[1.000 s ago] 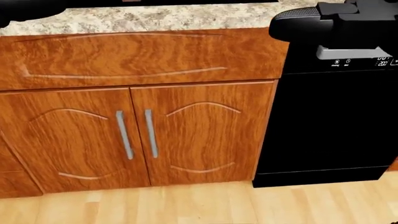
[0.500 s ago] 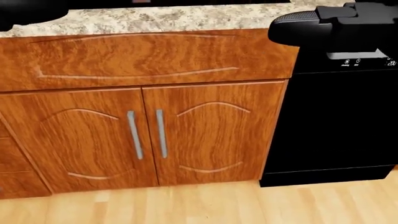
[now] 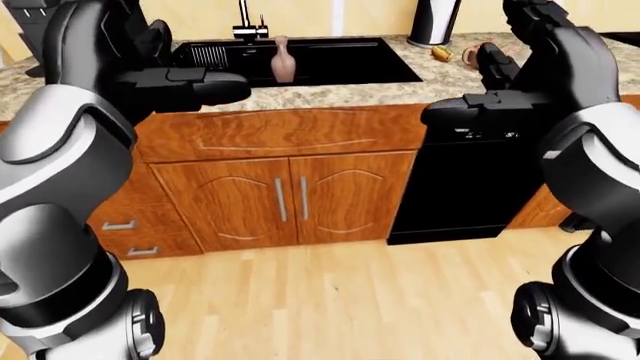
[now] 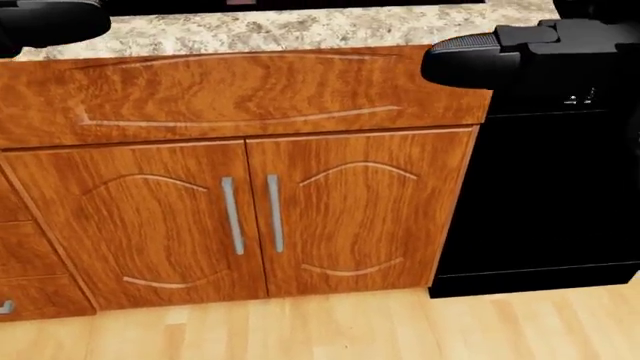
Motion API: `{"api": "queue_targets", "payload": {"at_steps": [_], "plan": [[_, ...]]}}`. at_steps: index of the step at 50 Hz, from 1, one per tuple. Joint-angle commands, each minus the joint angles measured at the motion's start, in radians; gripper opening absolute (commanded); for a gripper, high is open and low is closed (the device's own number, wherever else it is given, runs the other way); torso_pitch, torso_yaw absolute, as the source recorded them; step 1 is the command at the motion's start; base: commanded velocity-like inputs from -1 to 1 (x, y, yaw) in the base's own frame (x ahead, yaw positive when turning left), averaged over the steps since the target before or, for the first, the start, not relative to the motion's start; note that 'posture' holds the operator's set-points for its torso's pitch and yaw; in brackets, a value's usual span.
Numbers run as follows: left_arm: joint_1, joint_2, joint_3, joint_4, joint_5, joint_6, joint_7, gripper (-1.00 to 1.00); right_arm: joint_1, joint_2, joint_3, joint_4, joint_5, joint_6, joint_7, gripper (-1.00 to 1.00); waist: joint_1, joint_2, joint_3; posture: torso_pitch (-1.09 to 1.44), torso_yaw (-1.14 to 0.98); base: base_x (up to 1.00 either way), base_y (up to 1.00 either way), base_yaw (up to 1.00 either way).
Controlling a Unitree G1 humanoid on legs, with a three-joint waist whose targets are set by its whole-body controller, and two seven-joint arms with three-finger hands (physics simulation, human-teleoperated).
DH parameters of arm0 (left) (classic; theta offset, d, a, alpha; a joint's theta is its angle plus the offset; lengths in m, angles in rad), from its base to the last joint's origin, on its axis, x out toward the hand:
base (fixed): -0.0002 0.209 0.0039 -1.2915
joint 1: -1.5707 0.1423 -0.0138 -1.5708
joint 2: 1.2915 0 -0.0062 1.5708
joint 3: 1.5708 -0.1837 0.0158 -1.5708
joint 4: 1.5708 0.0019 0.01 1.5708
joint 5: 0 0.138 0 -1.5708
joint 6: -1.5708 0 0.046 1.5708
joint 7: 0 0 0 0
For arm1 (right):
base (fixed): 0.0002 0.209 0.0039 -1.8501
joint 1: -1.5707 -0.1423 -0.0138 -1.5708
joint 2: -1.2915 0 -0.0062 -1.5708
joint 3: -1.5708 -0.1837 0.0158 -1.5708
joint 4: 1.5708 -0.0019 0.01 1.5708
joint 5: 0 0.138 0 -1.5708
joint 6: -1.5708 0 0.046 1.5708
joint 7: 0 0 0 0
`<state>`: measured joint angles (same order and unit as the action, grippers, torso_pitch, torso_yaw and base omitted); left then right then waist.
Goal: Turn the sink spout to the right.
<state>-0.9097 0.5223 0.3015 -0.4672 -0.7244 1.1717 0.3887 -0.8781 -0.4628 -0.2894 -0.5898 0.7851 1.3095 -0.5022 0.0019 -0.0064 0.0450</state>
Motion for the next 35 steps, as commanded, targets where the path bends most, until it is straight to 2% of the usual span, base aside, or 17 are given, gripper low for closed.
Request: {"api": "queue_targets", "payload": {"at_steps": [1,3,4,5,7,9,14,16,17,18,19,20,28,30,31,32,35], "plan": [[-0.025,0.007,0.001,-0.007,0.003,-0.031,-0.005,1.0,-0.024,-0.012,-0.016,-0.008,-0.01,-0.02,-0.002,1.0,-0.003,0.002,-0.017,0.0,0.0,0.0,0.1,0.0],[-0.035,0.007,0.005,-0.014,-0.005,-0.015,0.002,1.0,-0.027,-0.015,-0.017,-0.007,-0.012,-0.019,0.001,1.0,0.0,-0.033,-0.018,0.0,0.0,0.0,0.11,0.0],[-0.039,0.009,0.002,-0.009,-0.004,-0.016,0.001,1.0,-0.028,-0.016,-0.019,-0.007,-0.011,-0.016,0.001,1.0,0.002,-0.065,-0.027,0.0,0.0,0.0,0.11,0.0],[-0.044,0.01,0.001,-0.004,-0.003,-0.017,0.001,1.0,-0.029,-0.017,-0.021,-0.006,-0.011,-0.015,0.002,1.0,0.001,-0.049,-0.023,0.0,0.0,0.0,0.12,0.0],[-0.051,0.009,0.004,-0.004,-0.009,-0.01,0.006,1.0,-0.03,-0.016,-0.019,-0.005,-0.013,-0.015,0.002,1.0,0.004,-0.053,-0.023,0.0,0.0,0.0,0.11,0.0],[-0.051,0.011,0.002,0.0,-0.007,-0.015,0.004,1.0,-0.026,-0.017,-0.013,-0.001,-0.021,-0.024,0.008,1.0,0.002,-0.041,-0.029,0.0,0.0,0.0,0.11,0.0],[-0.046,0.008,0.0,0.001,-0.003,-0.022,0.002,1.0,-0.026,-0.012,-0.012,-0.002,-0.029,-0.022,0.012,1.0,0.003,0.005,-0.013,0.0,0.0,0.0,0.11,0.0],[-0.043,0.008,-0.001,-0.003,-0.003,-0.021,0.002,1.0,-0.022,-0.009,-0.01,-0.003,-0.033,-0.024,0.015,1.0,-0.003,0.045,-0.015,0.0,0.0,0.0,0.11,0.0],[-0.041,0.009,-0.004,-0.003,0.0,-0.023,0.0,1.0,-0.024,-0.008,-0.013,-0.006,-0.032,-0.019,0.014,1.0,-0.007,0.08,-0.024,0.0,0.0,0.0,0.11,0.0],[-0.046,0.01,-0.003,0.0,0.0,-0.021,-0.001,1.0,-0.026,-0.007,-0.012,-0.005,-0.034,-0.018,0.015,1.0,-0.015,0.089,-0.036,0.0,0.0,0.0,0.12,0.0],[-0.055,0.012,-0.003,0.004,0.0,-0.018,0.0,1.0,-0.027,-0.007,-0.011,-0.006,-0.036,-0.017,0.016,1.0,-0.003,0.07,-0.023,0.0,0.0,0.0,0.11,0.0],[-0.058,0.012,-0.003,0.006,0.0,-0.017,-0.001,1.0,-0.026,-0.006,-0.009,-0.005,-0.038,-0.019,0.018,1.0,-0.008,0.076,-0.018,0.0,0.0,0.0,0.11,0.0],[-0.046,0.008,-0.003,0.0,0.007,-0.021,-0.006,1.0,-0.014,0.004,-0.006,-0.014,-0.058,-0.02,0.028,1.0,-0.003,0.001,-0.016,0.0,0.0,0.0,0.11,0.0],[-0.048,0.008,-0.002,-0.003,0.006,-0.016,-0.004,1.0,-0.024,0.006,-0.008,-0.013,-0.059,-0.012,0.029,1.0,0.0,-0.037,-0.019,0.0,0.0,0.0,0.11,0.0],[-0.048,0.008,-0.002,-0.001,0.006,-0.016,-0.005,1.0,-0.022,0.005,-0.006,-0.011,-0.063,-0.016,0.032,1.0,0.002,-0.071,-0.029,0.0,0.0,0.0,0.11,0.0],[-0.048,0.009,-0.002,-0.002,0.006,-0.016,-0.005,1.0,-0.02,0.007,-0.006,-0.012,-0.064,-0.016,0.033,1.0,-0.006,-0.04,-0.02,0.0,0.0,0.0,0.12,0.0],[-0.044,0.007,-0.001,-0.003,0.005,-0.019,-0.006,1.0,-0.012,0.01,-0.005,-0.019,-0.072,-0.016,0.038,1.0,0.0,-0.046,-0.028,0.0,0.0,0.0,0.11,0.0]]}}
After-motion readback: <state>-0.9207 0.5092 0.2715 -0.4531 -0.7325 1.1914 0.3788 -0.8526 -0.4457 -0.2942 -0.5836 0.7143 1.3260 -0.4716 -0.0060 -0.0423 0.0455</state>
